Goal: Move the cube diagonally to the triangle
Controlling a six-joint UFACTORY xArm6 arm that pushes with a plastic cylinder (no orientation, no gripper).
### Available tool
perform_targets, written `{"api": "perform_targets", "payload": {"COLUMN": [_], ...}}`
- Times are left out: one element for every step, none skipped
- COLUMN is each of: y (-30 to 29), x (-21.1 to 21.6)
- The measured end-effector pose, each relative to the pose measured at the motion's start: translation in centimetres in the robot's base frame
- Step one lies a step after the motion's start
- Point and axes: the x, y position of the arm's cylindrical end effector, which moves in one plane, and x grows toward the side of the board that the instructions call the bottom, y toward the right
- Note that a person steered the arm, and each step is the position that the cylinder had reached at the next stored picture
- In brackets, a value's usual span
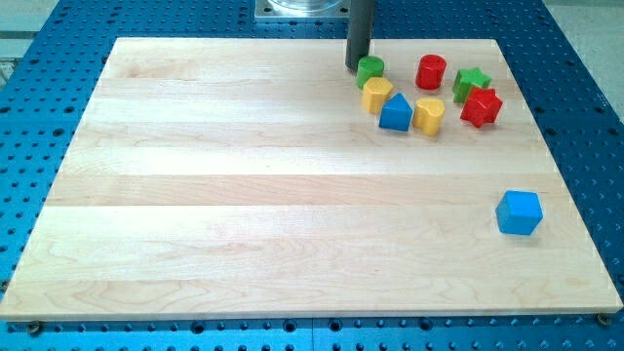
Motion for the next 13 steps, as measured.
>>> {"api": "perform_targets", "payload": {"y": [0.4, 8.6, 21.7, 26.7, 26.8, 25.3, 20.9, 14.4, 8.9, 10.0, 7.9, 15.2, 20.2], "x": [-1.8, -2.4, -3.1, -2.9, -2.1, 4.8, 13.1, 20.1, 25.3, 25.2, 32.2, 34.9, 29.8]}}
